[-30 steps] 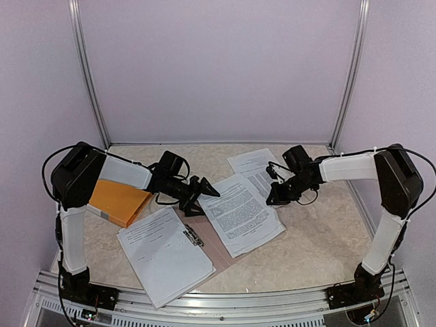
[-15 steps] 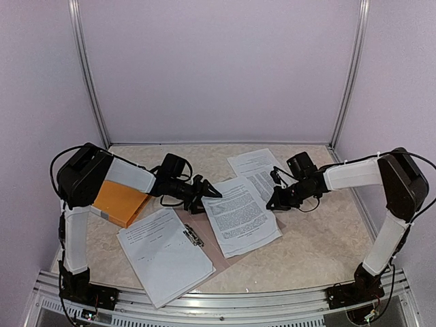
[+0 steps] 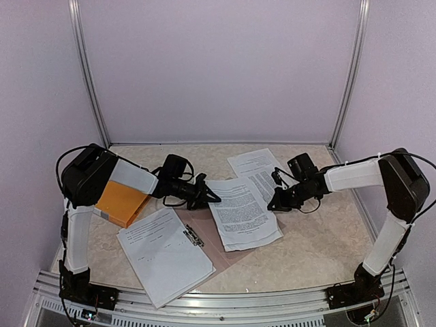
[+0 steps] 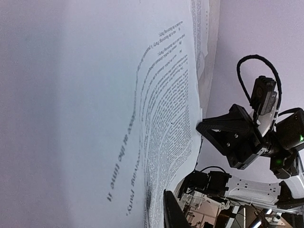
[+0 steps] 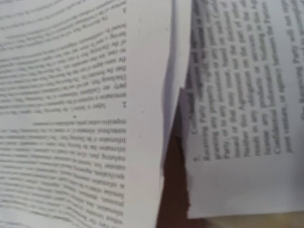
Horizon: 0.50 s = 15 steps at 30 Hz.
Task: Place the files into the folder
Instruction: Pass from the right arm to the left, then place the file in the folder with some files.
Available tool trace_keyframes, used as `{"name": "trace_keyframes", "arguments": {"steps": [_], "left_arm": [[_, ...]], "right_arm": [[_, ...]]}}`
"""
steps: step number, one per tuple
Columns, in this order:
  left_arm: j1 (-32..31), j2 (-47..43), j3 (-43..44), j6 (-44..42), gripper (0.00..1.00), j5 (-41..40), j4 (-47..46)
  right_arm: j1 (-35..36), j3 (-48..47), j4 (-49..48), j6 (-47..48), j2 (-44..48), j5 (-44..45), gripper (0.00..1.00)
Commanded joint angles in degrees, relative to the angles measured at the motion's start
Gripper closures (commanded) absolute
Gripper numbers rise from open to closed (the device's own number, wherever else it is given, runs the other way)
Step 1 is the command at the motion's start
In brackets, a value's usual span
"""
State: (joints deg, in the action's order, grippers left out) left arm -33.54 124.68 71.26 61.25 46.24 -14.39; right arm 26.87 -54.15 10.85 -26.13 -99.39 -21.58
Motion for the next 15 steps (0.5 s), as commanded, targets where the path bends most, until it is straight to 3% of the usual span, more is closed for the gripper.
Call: {"name": "trace_keyframes", "arguments": {"steps": [1, 3, 8, 11, 15], "left_arm": [[-0.2, -2.0, 2.7, -5.4, 0.93, 0.9, 4.0], [-0.1, -3.2, 3.2, -7.2, 1.0, 0.9, 6.0], [0.0, -6.8, 4.3, -11.3, 1.0, 2.0, 12.1], [0.0, -9.8, 5.3, -16.5, 1.0, 1.6, 20.7], [-0.3, -13.8, 4.6, -23.6, 1.0, 0.1, 31.2]], "right_arm": [[0.3, -1.9, 4.0, 2.9, 1.1, 2.4, 1.0], [0.4, -2.8, 5.3, 4.0, 1.1, 3.0, 0.96], [0.6, -4.8, 8.6, 6.6, 2.2, 5.5, 0.74], [0.6, -6.0, 9.9, 7.9, 2.9, 6.1, 0.61], [0.9, -6.7, 8.3, 8.8, 2.8, 4.6, 0.54]]}}
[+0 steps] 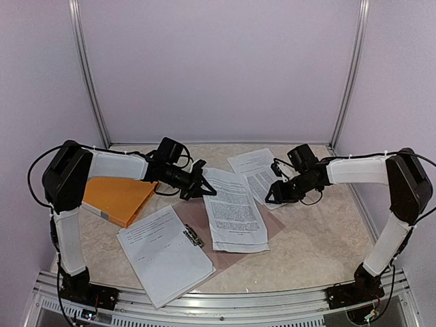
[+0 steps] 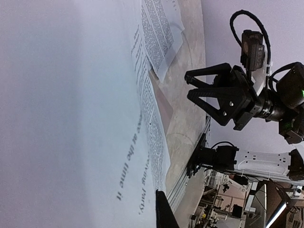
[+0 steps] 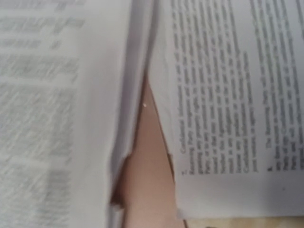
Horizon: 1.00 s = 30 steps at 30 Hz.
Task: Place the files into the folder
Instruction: Place the file in the folder with some files.
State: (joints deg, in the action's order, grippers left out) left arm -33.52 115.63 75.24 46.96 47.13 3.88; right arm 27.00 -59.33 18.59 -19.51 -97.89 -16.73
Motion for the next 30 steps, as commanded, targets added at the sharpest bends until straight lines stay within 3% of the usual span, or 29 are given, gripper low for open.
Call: {"name": "trace_keyframes", "arguments": {"steps": [1, 4, 7, 10, 18, 30], "left_arm": [[-0.4, -6.2, -0.1, -10.9, 1.0, -1.2, 14.4], [-0.7, -9.2, -2.7, -15.1, 1.0, -2.2, 16.7], [-1.0, -10.1, -3.6, -19.5, 1.0, -3.6, 20.7], [-1.5, -10.2, -3.8, -21.8, 1.0, -6.8, 24.7], [-1.9, -7.4, -2.8, -26.0, 1.0, -10.5, 31.0], [-2.2, -2.3, -0.1, -28.4, 0.92, -12.3, 33.4]], "right_arm": [[1.0, -1.7, -0.1, 2.5, 0.9, -1.0, 0.52], [1.5, -1.9, -3.4, 3.0, -0.4, -3.9, 0.46], [1.5, -3.1, -5.6, 3.5, -2.5, -6.1, 0.31], [1.8, -5.4, -6.3, 4.5, -5.4, -7.4, 0.28], [2.8, -12.3, -6.8, 7.2, -12.8, -9.4, 0.3], [3.9, -21.6, -1.2, 13.5, -20.8, -12.1, 0.49]]}}
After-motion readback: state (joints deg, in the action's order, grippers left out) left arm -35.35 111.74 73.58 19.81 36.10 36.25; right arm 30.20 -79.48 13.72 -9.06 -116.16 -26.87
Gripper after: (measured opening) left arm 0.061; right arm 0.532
